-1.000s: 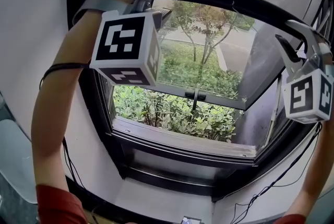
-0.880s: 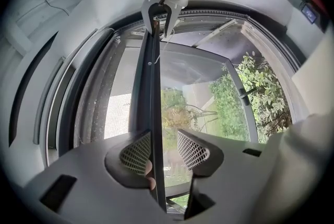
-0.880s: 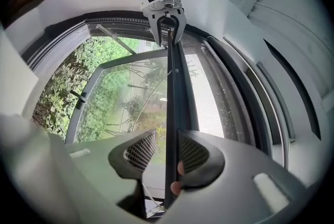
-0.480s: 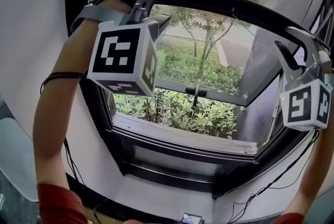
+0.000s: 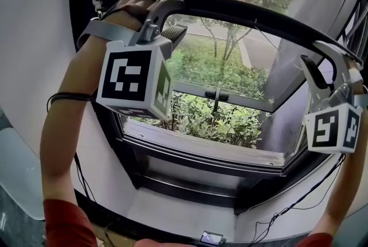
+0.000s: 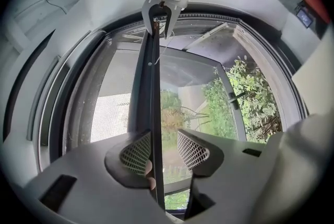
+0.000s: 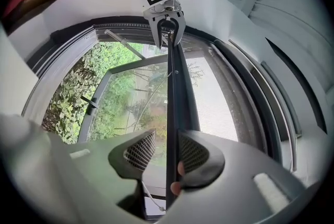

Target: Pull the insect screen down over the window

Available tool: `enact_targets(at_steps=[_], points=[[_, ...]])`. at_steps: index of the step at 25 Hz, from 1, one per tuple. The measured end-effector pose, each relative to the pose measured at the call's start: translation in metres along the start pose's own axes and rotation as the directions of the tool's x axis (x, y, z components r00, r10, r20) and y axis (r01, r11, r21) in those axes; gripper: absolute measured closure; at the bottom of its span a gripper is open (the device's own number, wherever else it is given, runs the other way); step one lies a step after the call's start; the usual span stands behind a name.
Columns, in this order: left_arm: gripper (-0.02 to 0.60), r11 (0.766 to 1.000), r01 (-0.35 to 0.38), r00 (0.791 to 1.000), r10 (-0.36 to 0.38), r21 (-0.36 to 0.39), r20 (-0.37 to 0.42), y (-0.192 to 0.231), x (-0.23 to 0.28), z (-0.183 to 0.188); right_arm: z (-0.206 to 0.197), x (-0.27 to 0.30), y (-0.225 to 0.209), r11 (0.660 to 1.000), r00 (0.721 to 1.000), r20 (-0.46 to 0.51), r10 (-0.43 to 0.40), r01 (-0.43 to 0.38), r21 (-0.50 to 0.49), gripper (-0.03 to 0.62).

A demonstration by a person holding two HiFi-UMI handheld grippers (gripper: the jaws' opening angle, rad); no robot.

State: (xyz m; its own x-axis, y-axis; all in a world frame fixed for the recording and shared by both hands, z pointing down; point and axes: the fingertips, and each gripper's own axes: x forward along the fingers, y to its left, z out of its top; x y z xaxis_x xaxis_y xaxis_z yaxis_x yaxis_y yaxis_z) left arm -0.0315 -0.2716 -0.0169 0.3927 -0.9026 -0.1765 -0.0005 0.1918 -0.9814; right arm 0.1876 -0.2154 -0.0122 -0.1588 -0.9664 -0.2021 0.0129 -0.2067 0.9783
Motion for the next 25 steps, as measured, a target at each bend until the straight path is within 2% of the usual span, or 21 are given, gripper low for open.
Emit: enact_targets(at_steps=[7,16,25], points=[[0.423,0.999,0.035,0.999,-0.034,-0.041,0.031,-0.019,-0.008,0.006,0.003,-0.006,0.02,1.0,1.0,0.012,0.025,-0.025,0.008,0.451],[0.423,0.993,0.11,0.994,-0.109,-0.035,0.032,-0.057,-0.012,0.007,0.004,-0.011,0.052,0.998,0.998,0.013,0.056,-0.056,0.008,0.451],[0.423,0.991,0.132,0.991,-0.131,-0.03,0.042,-0.079,-0.021,0.008,0.007,-0.02,0.076,0.996,0.997,0.023,0.077,-0.077,0.036,0.45]])
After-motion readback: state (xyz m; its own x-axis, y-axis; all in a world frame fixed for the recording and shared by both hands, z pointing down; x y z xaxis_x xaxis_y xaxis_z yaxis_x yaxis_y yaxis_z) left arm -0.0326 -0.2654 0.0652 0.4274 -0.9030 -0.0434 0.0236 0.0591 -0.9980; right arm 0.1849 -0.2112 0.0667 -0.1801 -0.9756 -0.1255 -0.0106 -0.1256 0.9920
